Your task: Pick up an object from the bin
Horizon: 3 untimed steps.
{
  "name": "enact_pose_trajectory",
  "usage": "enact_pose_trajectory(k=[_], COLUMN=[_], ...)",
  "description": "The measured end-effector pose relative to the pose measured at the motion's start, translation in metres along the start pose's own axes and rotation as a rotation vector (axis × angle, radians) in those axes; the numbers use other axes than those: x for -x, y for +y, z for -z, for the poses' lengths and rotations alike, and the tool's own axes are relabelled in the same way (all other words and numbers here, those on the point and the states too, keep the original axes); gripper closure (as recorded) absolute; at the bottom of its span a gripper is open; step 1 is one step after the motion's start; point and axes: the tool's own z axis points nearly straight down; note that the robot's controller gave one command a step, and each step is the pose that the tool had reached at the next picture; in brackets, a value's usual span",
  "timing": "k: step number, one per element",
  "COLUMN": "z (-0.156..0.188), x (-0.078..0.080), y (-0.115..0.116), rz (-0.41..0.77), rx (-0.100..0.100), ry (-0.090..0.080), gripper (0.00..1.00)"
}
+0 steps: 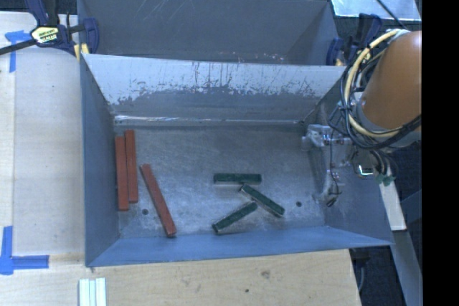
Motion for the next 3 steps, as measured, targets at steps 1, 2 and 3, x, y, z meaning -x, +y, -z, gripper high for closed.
enact_pose_trajectory(k=[1,2,3], z=[-0.122,-0.154,-0.152], x=[-0.009,-0.01,-0.008], y=[-0.006,0.022,0.02], rz=[-0.144,-0.219,-0.218], rx=[0.0,0.001,0.0], ry=[0.0,-0.004,-0.009], gripper=[0.0,0.0,1.0])
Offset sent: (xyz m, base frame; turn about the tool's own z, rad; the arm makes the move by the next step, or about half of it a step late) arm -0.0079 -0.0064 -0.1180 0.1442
